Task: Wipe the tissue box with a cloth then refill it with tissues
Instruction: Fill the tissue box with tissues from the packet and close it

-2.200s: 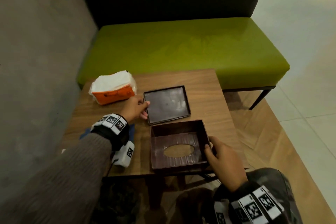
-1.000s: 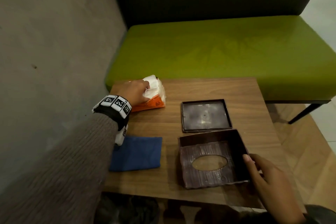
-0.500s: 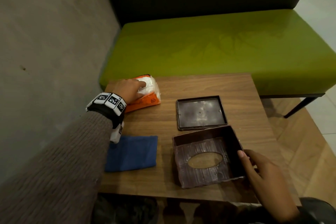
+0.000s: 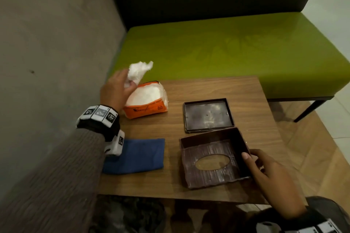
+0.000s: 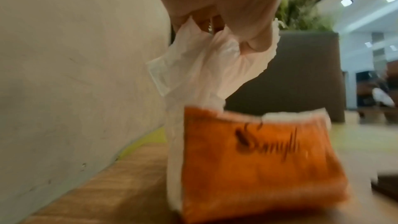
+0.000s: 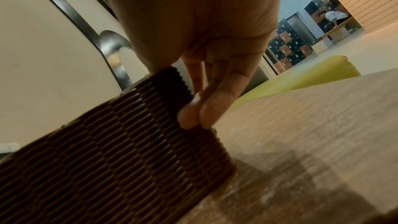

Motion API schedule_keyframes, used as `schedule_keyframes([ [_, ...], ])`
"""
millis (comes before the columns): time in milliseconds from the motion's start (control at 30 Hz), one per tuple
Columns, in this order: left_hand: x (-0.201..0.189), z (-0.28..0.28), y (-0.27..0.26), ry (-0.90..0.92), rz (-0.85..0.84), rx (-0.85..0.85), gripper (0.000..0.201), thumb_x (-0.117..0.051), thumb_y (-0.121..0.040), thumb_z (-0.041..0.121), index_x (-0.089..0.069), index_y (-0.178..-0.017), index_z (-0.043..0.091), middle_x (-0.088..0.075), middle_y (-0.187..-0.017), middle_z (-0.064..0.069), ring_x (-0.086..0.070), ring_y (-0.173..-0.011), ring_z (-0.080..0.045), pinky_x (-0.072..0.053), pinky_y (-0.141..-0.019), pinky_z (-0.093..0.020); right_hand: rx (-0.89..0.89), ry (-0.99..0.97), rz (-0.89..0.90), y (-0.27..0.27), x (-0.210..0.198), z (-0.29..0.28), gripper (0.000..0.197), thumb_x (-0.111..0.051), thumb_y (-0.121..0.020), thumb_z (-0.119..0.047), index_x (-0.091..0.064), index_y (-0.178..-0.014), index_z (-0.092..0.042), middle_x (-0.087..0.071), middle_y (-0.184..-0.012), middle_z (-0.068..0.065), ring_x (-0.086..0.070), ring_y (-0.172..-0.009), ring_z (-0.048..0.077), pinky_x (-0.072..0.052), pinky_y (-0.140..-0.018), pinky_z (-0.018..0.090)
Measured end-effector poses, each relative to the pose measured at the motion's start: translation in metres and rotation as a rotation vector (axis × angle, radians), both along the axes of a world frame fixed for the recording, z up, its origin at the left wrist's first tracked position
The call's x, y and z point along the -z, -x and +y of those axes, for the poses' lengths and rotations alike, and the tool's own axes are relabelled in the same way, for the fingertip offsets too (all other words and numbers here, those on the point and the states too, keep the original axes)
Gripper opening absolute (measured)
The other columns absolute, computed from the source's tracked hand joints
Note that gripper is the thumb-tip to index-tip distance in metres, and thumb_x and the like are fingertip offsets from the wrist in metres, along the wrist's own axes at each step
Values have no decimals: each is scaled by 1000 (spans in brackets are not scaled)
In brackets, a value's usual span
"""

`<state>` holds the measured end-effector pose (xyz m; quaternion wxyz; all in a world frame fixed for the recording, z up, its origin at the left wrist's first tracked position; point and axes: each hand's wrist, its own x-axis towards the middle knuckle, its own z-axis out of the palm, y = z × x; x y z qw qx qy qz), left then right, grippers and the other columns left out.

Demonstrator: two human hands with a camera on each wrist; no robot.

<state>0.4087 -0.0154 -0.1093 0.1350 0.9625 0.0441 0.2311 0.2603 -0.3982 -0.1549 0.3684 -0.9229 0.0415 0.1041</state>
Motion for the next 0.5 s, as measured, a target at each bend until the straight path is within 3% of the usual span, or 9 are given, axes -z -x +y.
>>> schedule_keyframes([
  [100,-30,6,14,379,-164,-85,30,-61,-83,17,-58,-112,8,-62,-97,-8,-54,-83,-19,-39,-67,-27,67,76,-90,6,-4,-1,56,-40,-86,-59,-60,-124,-23,-55,-79,-5,-54,-73,10,-35,-55,22],
  [167,-50,7,28,653,-260,-54,32,-56,-84,12,-57,-116,7,-61,-103,-3,-55,-90,-10,-44,-74,-20,109,57,-181,10,-9,1,62,-39,-80,-62,-60,-123,-23,-51,-90,-6,-52,-84,13,-42,-64,28],
  [233,-63,-1,49,988,-237,-19,36,-51,-87,14,-55,-122,11,-63,-111,-1,-59,-100,-10,-48,-84,-22,106,-38,-271,17,-23,8,56,-41,-80,-61,-60,-119,-26,-48,-94,-14,-52,-91,9,-48,-71,31],
  [300,-64,-21,79,1375,-72,-10,35,-45,-90,18,-57,-122,13,-66,-112,-1,-62,-102,-15,-50,-83,-30,63,-180,-334,25,-41,20,44,-46,-82,-62,-57,-115,-35,-49,-98,-22,-54,-93,0,-48,-73,21],
  [367,-58,-54,116,1652,183,6,32,-39,-95,24,-60,-115,13,-65,-118,-8,-65,-97,-22,-50,-81,-36,2,-355,-291,34,-54,35,44,-49,-82,-70,-57,-112,-39,-57,-101,-20,-57,-97,-7,-49,-74,15],
  [433,-57,-97,155,1739,414,-26,38,-38,-95,28,-57,-123,9,-65,-111,-15,-63,-93,-23,-48,-80,-35,-5,-578,-89,43,-56,55,55,-50,-69,-75,-60,-110,-40,-65,-106,-13,-62,-98,-3,-53,-86,24],
  [500,-47,-132,189,1734,498,-89,46,-38,-96,25,-49,-131,-3,-62,-85,-19,-63,-84,-11,-47,-69,-26,-3,-857,216,53,-54,74,60,-57,-69,-75,-64,-111,-33,-69,-116,-1,-66,-105,8,-51,-98,41],
])
